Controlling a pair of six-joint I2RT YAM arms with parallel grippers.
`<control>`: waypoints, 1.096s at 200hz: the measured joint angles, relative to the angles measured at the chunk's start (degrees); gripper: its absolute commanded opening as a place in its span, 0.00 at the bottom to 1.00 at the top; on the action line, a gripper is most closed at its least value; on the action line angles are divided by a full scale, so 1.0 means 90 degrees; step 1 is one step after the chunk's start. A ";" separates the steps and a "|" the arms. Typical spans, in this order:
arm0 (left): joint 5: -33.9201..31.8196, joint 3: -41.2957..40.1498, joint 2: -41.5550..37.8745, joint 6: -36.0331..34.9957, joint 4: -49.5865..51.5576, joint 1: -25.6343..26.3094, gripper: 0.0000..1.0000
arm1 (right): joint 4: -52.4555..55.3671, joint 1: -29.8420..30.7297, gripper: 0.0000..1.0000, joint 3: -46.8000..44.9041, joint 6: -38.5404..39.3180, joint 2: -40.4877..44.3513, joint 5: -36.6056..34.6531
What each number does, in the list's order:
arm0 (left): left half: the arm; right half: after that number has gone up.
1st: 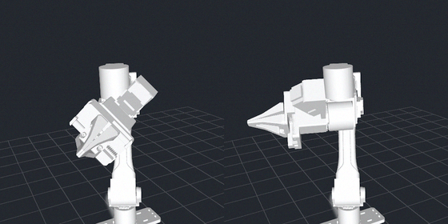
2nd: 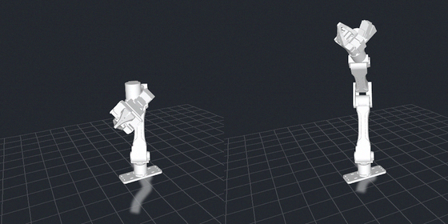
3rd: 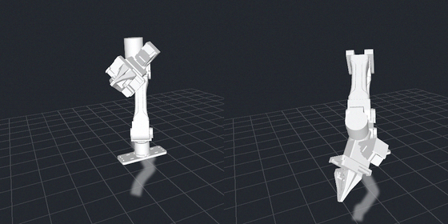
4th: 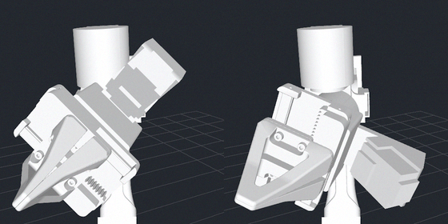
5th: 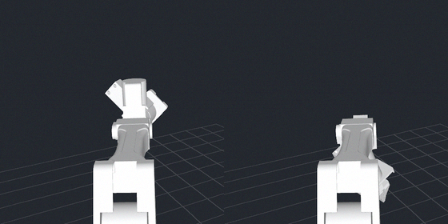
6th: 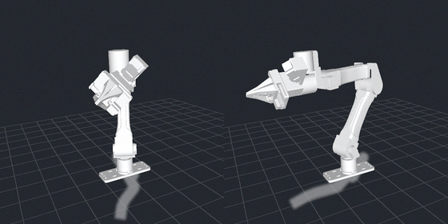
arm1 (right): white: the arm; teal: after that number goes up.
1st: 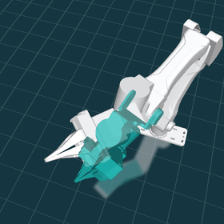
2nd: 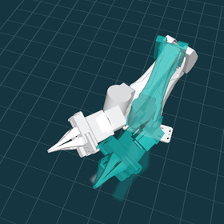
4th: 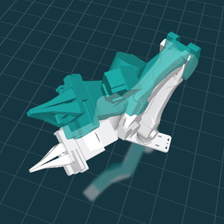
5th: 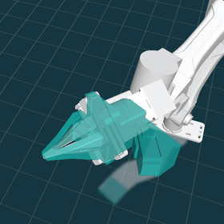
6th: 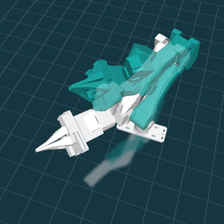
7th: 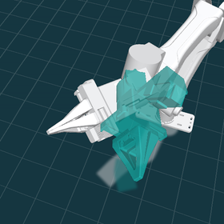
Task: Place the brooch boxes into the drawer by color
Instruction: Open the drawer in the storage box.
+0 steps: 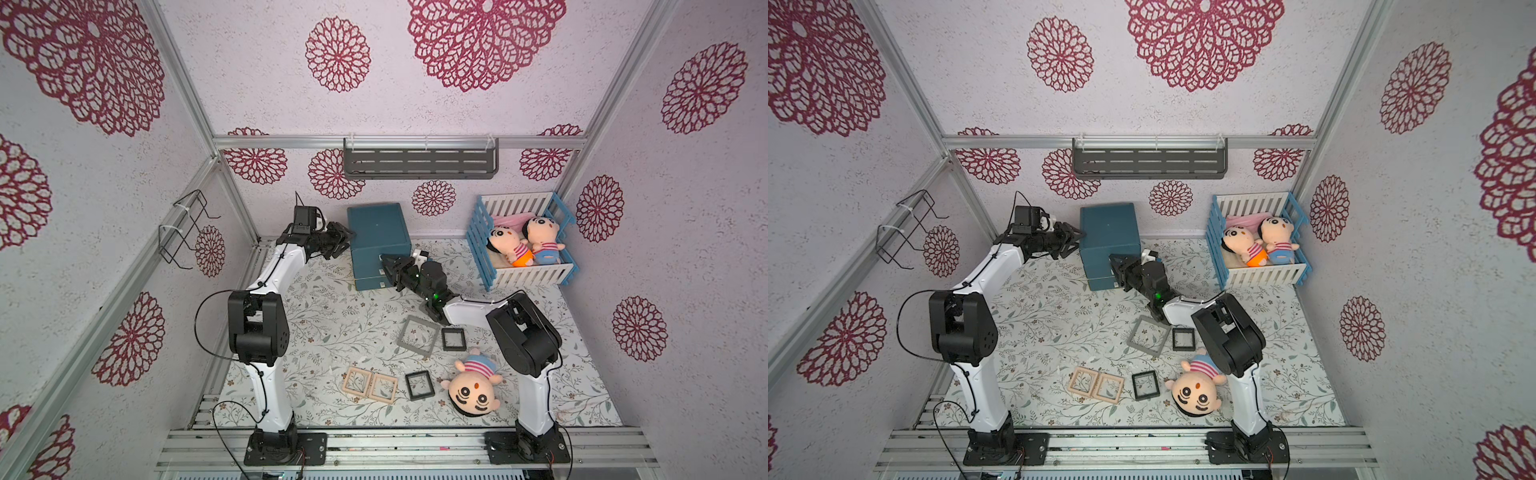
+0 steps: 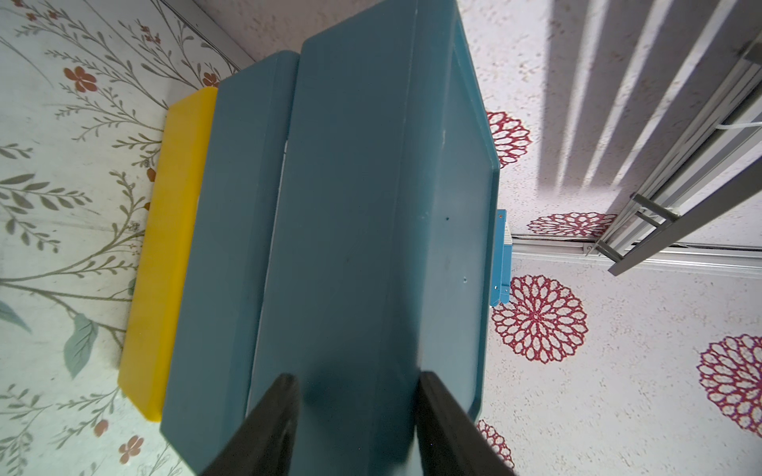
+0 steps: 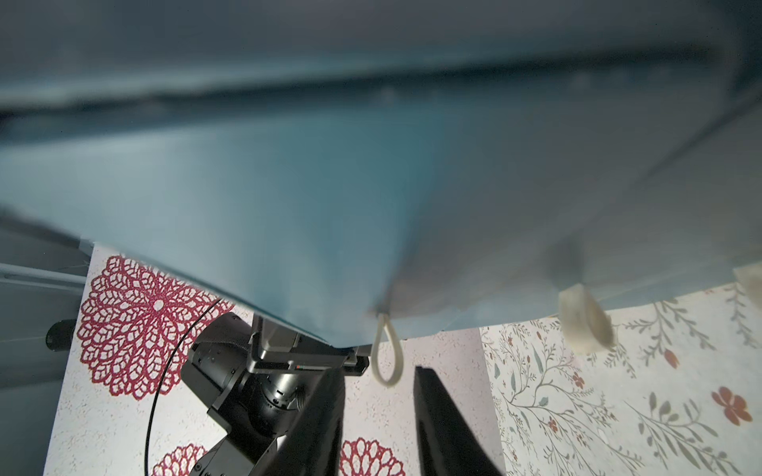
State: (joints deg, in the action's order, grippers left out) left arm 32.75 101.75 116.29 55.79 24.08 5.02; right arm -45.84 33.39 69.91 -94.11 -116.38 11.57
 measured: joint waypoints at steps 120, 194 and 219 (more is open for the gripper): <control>-0.0005 0.0024 0.0002 0.0036 0.0029 0.0010 0.50 | 0.0061 0.0017 0.00 0.0131 -0.0121 -0.0083 -0.0104; -0.0002 0.0187 0.0097 0.0070 0.0143 0.0010 0.49 | -0.0002 0.0134 0.00 -0.0364 -0.0177 0.0240 -0.0185; -0.0002 0.0240 0.0124 0.0112 0.0182 0.0010 0.49 | 0.0007 0.0194 0.00 -0.0590 -0.0233 0.0435 -0.0192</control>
State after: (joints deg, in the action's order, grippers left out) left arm 32.73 103.92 117.40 56.80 25.71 5.10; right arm -45.78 35.14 64.60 -96.20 -112.46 9.85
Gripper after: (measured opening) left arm 0.494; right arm 0.048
